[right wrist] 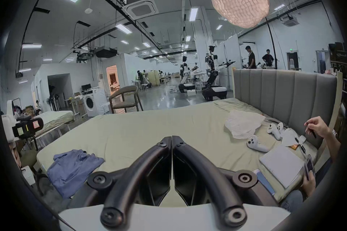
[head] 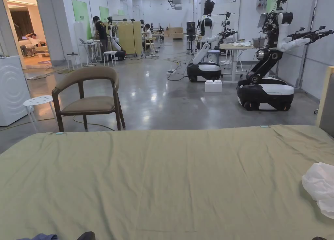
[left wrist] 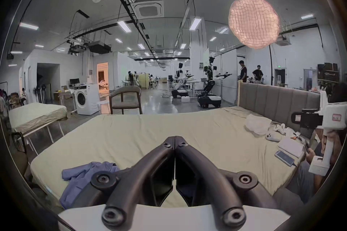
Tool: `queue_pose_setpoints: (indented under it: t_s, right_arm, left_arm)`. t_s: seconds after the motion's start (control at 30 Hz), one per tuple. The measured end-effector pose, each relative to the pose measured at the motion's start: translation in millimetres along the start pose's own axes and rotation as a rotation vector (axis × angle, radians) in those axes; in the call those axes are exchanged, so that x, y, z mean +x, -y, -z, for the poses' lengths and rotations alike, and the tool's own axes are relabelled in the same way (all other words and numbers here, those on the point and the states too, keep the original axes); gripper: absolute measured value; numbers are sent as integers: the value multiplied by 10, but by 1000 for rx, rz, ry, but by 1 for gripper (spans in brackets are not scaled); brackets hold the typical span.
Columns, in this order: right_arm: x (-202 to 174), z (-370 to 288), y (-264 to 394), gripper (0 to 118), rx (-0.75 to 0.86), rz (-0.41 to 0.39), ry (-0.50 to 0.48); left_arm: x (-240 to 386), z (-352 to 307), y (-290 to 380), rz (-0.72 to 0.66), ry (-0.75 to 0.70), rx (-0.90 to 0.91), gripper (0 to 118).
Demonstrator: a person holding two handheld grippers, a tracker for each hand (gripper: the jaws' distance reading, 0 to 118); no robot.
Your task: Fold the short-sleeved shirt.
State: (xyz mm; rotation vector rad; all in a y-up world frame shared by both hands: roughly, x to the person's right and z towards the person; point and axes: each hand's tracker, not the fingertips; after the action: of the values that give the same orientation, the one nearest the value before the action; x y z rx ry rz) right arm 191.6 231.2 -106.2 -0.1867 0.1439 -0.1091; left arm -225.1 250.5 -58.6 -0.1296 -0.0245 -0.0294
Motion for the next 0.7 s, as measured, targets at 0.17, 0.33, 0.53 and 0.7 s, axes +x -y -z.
queue_pose_setpoints:
  t_s: [0.17, 0.33, 0.53, 0.7]
  right_arm:
    - [-4, -5, -7, 0, -1, -31, -7]
    - [5, 12, -3, 0, -9, -44, -19]
    - [-2, 10, 0, 0, -12, -56, -37]
    - [-23, 10, 0, 0, -9, -70, -70]
  left_arm:
    - [-8, 18, 14, -31, -2, -7, 0]
    - [-49, 7, 17, -32, -9, -11, 0]
    - [-122, -46, 30, -42, -28, -7, 0]
    - [-153, -81, 52, -49, -37, -8, 0]
